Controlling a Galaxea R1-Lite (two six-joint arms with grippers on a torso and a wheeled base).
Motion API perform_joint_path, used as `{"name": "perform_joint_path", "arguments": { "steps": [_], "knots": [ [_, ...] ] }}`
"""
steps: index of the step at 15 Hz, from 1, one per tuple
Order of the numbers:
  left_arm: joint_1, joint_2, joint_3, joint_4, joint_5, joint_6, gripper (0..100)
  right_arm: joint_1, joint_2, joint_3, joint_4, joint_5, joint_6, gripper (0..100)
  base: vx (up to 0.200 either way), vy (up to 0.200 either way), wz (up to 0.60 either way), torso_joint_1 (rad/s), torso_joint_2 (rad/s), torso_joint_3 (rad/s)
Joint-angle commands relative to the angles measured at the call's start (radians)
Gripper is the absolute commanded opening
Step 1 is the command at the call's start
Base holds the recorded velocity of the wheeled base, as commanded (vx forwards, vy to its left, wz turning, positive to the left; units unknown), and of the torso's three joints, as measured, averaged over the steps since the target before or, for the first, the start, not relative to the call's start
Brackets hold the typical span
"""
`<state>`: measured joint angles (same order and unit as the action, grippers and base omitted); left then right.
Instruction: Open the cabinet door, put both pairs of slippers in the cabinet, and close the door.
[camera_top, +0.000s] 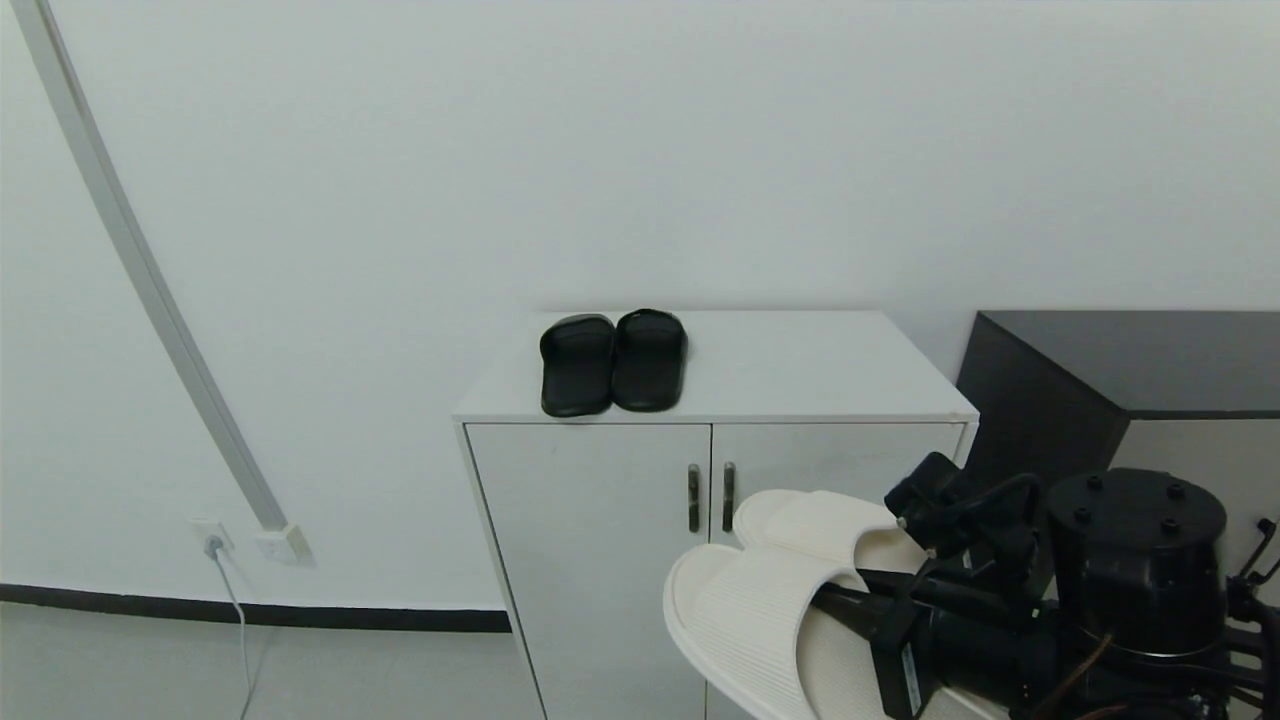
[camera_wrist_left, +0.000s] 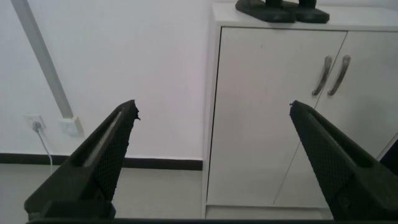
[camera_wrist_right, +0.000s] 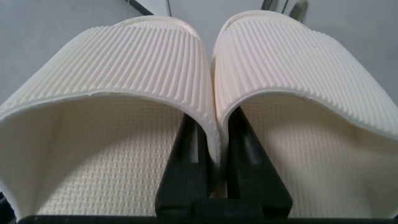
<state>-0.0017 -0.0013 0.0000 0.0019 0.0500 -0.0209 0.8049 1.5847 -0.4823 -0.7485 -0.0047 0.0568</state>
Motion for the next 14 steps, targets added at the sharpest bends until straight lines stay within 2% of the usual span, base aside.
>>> {"name": "perform_joint_path", "arguments": {
  "steps": [1,14],
  "knots": [
    [0.000,0.001,0.000,0.000,0.001,-0.001,100,0.000,0.005,0.001,0.001,0.000,0.000,0,0.000,0.000,0.00,-0.207,0.53,0.320],
    [0.000,0.001,0.000,0.000,0.001,-0.001,100,0.000,0.009,0.007,0.001,0.000,0.000,0,0.000,0.000,0.00,-0.169,0.50,0.327]
  ]
}}
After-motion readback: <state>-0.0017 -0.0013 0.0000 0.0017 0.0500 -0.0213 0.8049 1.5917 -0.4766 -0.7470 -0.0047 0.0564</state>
